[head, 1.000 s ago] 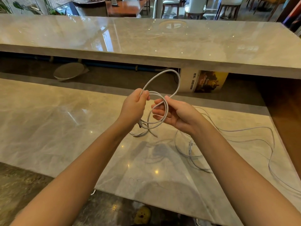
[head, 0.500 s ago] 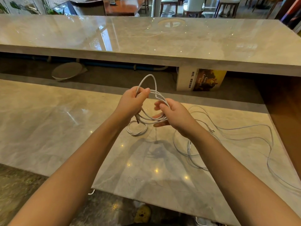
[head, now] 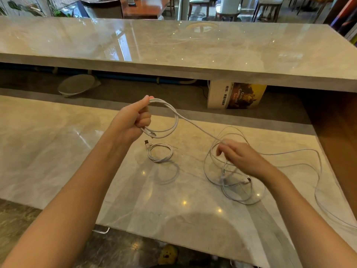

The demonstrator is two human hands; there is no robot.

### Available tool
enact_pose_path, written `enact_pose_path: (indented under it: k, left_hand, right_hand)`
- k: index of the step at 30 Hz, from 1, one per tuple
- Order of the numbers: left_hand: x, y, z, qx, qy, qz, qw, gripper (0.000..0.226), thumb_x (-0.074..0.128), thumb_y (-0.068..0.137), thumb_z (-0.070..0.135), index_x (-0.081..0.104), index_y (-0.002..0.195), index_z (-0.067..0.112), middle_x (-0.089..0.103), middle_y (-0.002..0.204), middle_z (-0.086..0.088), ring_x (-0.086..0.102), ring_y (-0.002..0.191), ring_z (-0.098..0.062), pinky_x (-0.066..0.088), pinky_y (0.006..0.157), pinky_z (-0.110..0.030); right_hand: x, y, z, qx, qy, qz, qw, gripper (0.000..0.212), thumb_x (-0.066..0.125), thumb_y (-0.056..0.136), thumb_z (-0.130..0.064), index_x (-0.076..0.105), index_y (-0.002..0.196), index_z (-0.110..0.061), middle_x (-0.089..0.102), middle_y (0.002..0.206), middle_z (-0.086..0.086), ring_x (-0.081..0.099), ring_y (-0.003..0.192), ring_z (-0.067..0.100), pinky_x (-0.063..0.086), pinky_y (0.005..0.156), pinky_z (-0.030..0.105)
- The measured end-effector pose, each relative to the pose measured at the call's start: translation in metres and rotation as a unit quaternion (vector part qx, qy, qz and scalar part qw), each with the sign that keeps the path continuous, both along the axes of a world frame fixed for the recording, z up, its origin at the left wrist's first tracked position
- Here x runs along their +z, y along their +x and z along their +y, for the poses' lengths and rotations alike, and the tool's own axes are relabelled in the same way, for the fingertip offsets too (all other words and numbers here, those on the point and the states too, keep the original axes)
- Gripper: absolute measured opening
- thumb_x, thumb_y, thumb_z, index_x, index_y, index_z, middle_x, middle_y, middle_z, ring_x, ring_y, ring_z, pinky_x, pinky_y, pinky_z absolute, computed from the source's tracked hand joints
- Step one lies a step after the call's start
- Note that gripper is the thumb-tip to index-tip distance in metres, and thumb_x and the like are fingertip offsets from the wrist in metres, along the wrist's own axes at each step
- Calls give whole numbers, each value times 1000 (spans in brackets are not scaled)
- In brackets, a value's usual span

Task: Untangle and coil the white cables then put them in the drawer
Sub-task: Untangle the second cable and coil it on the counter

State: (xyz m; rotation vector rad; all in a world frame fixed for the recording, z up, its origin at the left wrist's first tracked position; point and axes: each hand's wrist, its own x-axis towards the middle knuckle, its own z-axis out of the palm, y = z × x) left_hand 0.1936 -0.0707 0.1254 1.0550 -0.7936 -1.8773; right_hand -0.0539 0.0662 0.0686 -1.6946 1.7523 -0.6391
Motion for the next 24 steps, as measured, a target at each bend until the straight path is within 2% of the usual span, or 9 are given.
enact_pose_path:
  k: [2, 4, 6, 8, 13, 18, 19, 21, 24]
  left_hand:
    - [3, -8, 5, -7, 2, 35, 999, 18, 46, 97, 19, 61, 98, 9, 35, 57, 5, 26, 44, -5, 23, 39, -13]
    - [5, -15, 11, -17, -39, -7, 999, 17, 46, 97, 18, 61, 95, 10, 34, 57, 5, 26, 44, -5, 24, 38, -13]
    - [5, -22, 16, -23, -95, -71, 993, 16, 48, 97, 18, 61, 90, 12, 35, 58, 4, 28, 45, -5, 26, 38, -14]
    - [4, -27, 22, -15, -140, -107, 984, 16, 46, 97, 18, 62, 95, 14, 37, 59, 4, 30, 47, -5, 29, 40, -15]
    - [4, -33, 34, 28, -218, -164, 962, 23, 43, 98, 17, 57, 116, 10, 42, 62, 3, 34, 51, -6, 33, 45, -18]
    - [1, -38, 44, 12, -213, -108, 971, 23, 42, 99, 16, 56, 115, 8, 43, 55, 7, 34, 46, -5, 32, 42, -16]
    - [1, -38, 45, 9, -200, -77, 977, 22, 41, 99, 17, 56, 114, 9, 42, 54, 7, 33, 45, -5, 31, 41, -16]
    - [2, -40, 46, 9, -161, -1, 987, 20, 39, 100, 17, 56, 109, 10, 39, 52, 6, 30, 42, -4, 29, 38, -15]
    - [2, -41, 46, 14, -130, 51, 990, 20, 38, 100, 16, 55, 109, 10, 36, 50, 6, 28, 40, -4, 28, 36, -16]
  right_hand:
    - [-12, 12, -2, 34, 38, 62, 997, 28, 41, 98, -32, 62, 87, -18, 58, 84, 2, 54, 80, 16, 41, 72, 32]
    - [-16, 26, -9, 48, 61, 156, 985, 34, 40, 96, -41, 62, 100, -15, 50, 101, 5, 44, 99, 20, 38, 79, 34]
    - [-7, 39, -16, 15, 60, 197, 979, 39, 37, 95, -47, 58, 107, -16, 44, 104, 4, 41, 102, 22, 38, 80, 35]
    - [5, 50, -24, -20, 58, 181, 982, 38, 42, 95, -45, 57, 107, -12, 51, 103, 8, 52, 96, 25, 44, 76, 36]
    - [28, 68, -34, -49, 63, 23, 997, 27, 59, 89, -35, 67, 94, -9, 71, 85, 8, 68, 80, 20, 55, 83, 41]
    - [29, 78, -40, -59, 61, 96, 992, 24, 58, 91, -28, 71, 91, -9, 70, 83, 9, 65, 77, 23, 55, 75, 37]
    - [30, 78, -40, -68, 65, 69, 993, 23, 57, 91, -25, 71, 90, -6, 70, 80, 10, 66, 73, 23, 57, 72, 35]
    - [33, 77, -39, -94, 93, -93, 987, 21, 54, 93, -14, 67, 93, 3, 68, 75, 14, 66, 62, 22, 59, 63, 30]
    - [40, 76, -37, -111, 110, -281, 947, 19, 49, 94, -6, 63, 102, 4, 69, 83, 16, 68, 67, 19, 59, 62, 24]
